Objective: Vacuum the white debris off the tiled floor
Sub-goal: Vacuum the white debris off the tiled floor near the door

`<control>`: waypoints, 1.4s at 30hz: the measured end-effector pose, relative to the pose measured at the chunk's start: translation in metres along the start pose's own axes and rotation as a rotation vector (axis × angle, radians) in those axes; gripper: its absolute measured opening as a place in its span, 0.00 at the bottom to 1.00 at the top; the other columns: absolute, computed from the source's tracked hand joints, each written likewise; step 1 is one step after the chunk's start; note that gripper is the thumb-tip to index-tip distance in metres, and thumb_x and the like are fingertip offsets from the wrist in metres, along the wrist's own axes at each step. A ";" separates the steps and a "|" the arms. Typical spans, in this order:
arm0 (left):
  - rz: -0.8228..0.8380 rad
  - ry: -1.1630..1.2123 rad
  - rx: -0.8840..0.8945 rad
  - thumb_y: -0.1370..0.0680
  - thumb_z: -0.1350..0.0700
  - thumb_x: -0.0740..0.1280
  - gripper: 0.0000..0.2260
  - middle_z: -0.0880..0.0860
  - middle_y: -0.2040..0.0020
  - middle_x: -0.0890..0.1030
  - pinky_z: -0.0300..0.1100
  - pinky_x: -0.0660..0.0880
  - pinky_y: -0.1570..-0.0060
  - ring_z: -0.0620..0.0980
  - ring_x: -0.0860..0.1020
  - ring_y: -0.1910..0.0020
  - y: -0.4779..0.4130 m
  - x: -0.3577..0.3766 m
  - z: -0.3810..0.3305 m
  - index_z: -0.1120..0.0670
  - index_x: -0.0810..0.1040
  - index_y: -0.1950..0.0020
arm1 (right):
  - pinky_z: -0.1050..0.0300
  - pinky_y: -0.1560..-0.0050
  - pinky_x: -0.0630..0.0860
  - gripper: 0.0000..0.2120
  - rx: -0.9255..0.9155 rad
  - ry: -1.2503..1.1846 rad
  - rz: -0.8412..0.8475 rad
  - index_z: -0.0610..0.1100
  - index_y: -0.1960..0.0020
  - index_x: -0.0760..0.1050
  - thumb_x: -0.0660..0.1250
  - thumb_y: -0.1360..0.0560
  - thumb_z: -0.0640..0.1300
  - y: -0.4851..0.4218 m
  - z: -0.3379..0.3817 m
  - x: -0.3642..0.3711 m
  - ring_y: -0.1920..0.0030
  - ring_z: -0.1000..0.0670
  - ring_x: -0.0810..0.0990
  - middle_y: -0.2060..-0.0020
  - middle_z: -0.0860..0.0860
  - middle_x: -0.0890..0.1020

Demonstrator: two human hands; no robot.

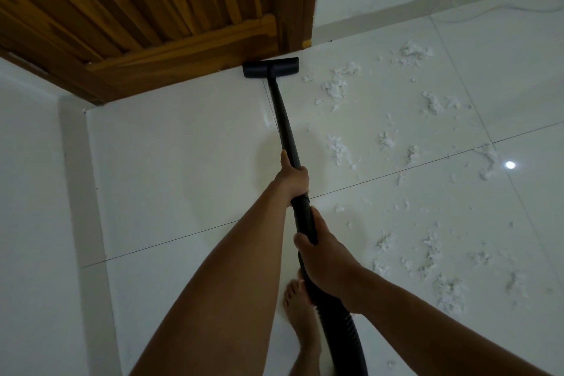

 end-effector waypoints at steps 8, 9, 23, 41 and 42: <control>0.003 0.008 0.008 0.16 0.53 0.55 0.34 0.61 0.46 0.79 0.51 0.82 0.50 0.52 0.77 0.61 -0.002 0.004 -0.006 0.39 0.35 0.20 | 0.59 0.72 0.76 0.27 0.005 0.010 0.003 0.64 0.22 0.52 0.56 0.15 0.45 -0.004 0.002 -0.008 0.74 0.53 0.76 0.65 0.45 0.75; 0.002 0.015 0.008 0.16 0.53 0.55 0.33 0.59 0.48 0.79 0.51 0.82 0.51 0.51 0.77 0.61 -0.002 0.005 -0.007 0.39 0.35 0.20 | 0.59 0.72 0.76 0.27 0.006 0.009 0.008 0.64 0.21 0.52 0.56 0.15 0.45 -0.004 0.002 -0.009 0.74 0.53 0.75 0.65 0.45 0.75; 0.046 0.040 -0.071 0.16 0.53 0.55 0.33 0.56 0.56 0.77 0.45 0.77 0.63 0.50 0.77 0.61 0.041 -0.008 -0.021 0.39 0.37 0.20 | 0.56 0.73 0.77 0.26 0.065 -0.002 0.055 0.65 0.24 0.56 0.57 0.17 0.44 0.033 0.032 -0.007 0.75 0.51 0.77 0.64 0.43 0.75; 0.054 0.100 -0.108 0.16 0.56 0.55 0.34 0.56 0.57 0.76 0.45 0.76 0.66 0.48 0.75 0.64 0.037 -0.044 -0.041 0.39 0.37 0.20 | 0.62 0.77 0.74 0.27 0.083 0.097 0.043 0.63 0.21 0.52 0.55 0.16 0.45 0.028 0.078 0.002 0.78 0.53 0.75 0.63 0.43 0.77; 0.049 0.106 -0.112 0.16 0.55 0.55 0.34 0.56 0.57 0.76 0.45 0.76 0.66 0.48 0.75 0.64 0.033 -0.047 -0.043 0.39 0.37 0.20 | 0.62 0.77 0.74 0.27 0.082 0.093 0.047 0.62 0.21 0.52 0.55 0.16 0.44 0.025 0.081 0.001 0.78 0.53 0.76 0.63 0.43 0.77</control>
Point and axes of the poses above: each hand's wrist, its own y-axis away from the middle knuckle, its own x-axis out of the palm, z = x × y, the point moved 3 cm from there along -y, towards the middle knuckle
